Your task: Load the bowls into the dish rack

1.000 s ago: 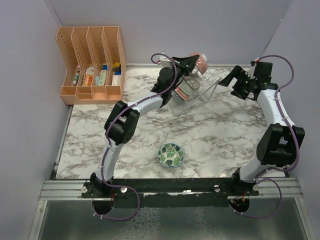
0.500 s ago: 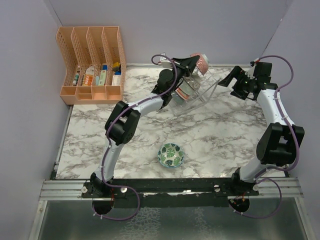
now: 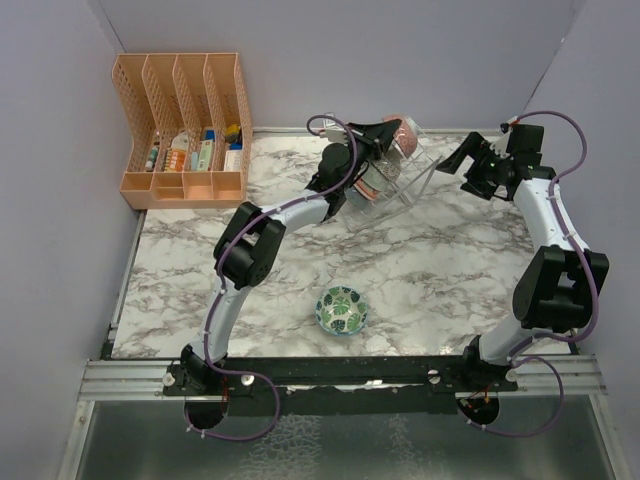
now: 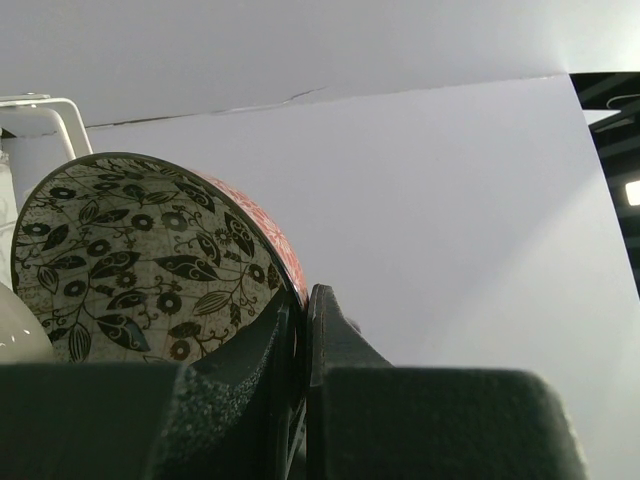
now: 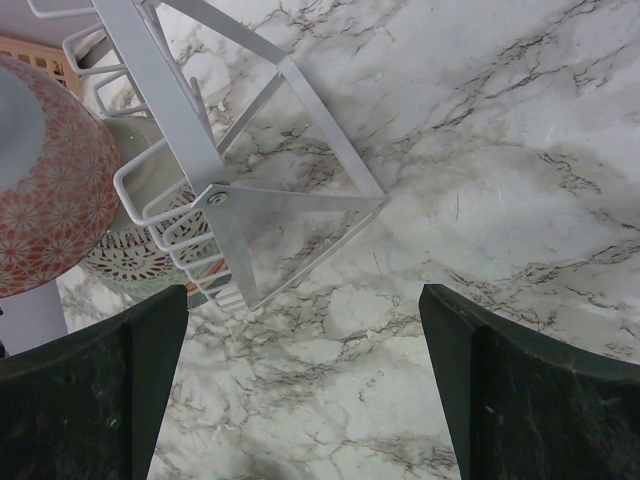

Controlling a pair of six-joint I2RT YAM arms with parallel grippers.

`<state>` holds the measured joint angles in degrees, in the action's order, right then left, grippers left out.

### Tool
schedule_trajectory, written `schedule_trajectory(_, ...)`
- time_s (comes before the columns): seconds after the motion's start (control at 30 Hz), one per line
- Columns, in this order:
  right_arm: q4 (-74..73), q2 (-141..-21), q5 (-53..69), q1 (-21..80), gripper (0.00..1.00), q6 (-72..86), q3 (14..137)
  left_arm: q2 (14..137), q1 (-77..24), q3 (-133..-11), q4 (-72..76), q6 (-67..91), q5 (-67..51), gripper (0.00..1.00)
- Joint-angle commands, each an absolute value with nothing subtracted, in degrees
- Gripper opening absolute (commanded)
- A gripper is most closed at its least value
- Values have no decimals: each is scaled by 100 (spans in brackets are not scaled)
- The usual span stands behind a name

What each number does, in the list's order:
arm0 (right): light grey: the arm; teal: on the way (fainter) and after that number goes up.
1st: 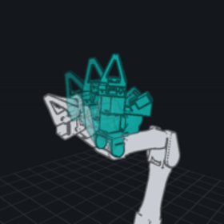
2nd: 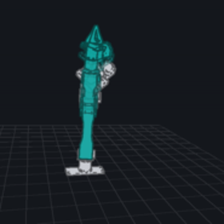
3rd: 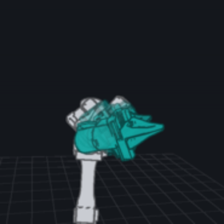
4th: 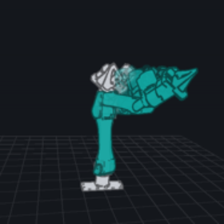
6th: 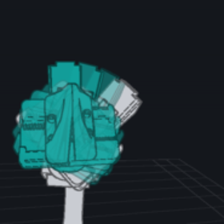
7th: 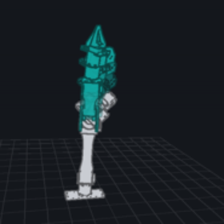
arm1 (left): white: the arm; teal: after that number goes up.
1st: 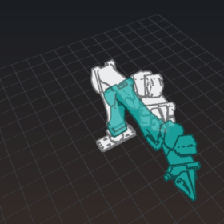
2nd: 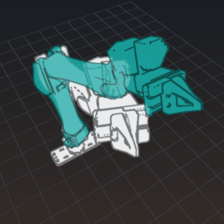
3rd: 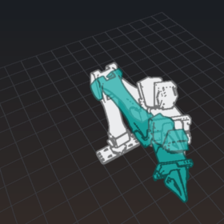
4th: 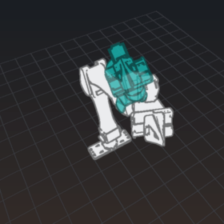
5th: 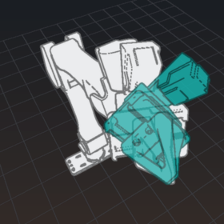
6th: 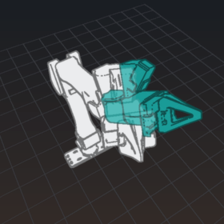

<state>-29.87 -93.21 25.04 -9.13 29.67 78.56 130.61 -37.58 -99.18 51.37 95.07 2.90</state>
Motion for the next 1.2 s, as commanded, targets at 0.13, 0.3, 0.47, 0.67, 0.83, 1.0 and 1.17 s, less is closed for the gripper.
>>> schedule_trajectory(0.13,-2804,-9325,2692,-966,100,2859,7759,13118,-3788,-9891,5486,9624,152,0)
schedule_trajectory(0.3,-2780,-9324,2712,-965,100,2861,7741,13071,-3790,-9763,5472,9635,144,0)
schedule_trajectory(0.47,-2774,-9344,2740,-963,100,2865,7735,12981,-3792,-9640,5391,9641,140,4)
schedule_trajectory(0.67,-2751,-9340,2763,-967,100,2859,7689,12908,-3788,-9441,5269,9680,129,8)
schedule_trajectory(0.83,-2719,-9329,2769,-966,100,2856,7656,12911,-3788,-9387,5229,9727,162,12)
schedule_trajectory(1.0,-2720,-9349,2773,-967,100,2857,7658,12913,-3779,-9421,5126,9729,108,18)
schedule_trajectory(1.17,-2714,-9365,2781,-960,100,2856,7658,12811,-3766,-9425,4861,9691,60,26)
